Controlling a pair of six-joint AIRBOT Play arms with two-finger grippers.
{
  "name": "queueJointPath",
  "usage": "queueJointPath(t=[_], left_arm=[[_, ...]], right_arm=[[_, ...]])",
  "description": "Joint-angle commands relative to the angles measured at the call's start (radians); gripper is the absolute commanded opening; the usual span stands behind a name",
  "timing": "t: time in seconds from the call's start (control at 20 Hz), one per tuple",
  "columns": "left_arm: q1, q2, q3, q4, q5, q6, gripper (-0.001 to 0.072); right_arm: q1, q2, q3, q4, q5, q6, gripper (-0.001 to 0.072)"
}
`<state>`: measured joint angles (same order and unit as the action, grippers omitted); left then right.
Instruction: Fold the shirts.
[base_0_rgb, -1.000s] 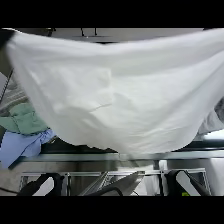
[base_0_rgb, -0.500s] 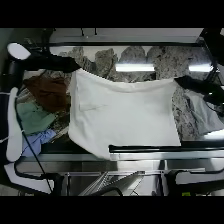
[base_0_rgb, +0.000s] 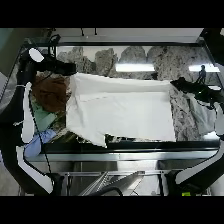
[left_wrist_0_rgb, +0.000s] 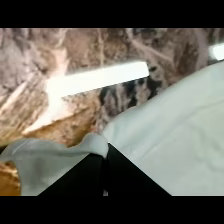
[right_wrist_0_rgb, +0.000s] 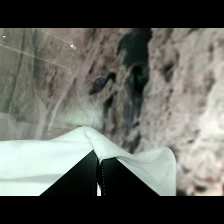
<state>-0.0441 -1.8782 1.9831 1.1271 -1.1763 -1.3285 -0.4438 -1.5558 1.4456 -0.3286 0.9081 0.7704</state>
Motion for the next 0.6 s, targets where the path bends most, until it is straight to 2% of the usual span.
queueJointPath(t=[0.0, 0.55], left_arm=[[0.011, -0.011, -0.051, 0.159, -0.035, -0.044, 0.0014], [0.008, -0.011, -0.252, 0.164, -0.011, -0.041, 0.0014]], right_arm=[[-0.017, -0.019, 0.016, -0.176, 0.033, 0.095, 0.0016], [-0.008, -0.033, 0.016, -0.308, 0.173, 0.095, 0.0016]])
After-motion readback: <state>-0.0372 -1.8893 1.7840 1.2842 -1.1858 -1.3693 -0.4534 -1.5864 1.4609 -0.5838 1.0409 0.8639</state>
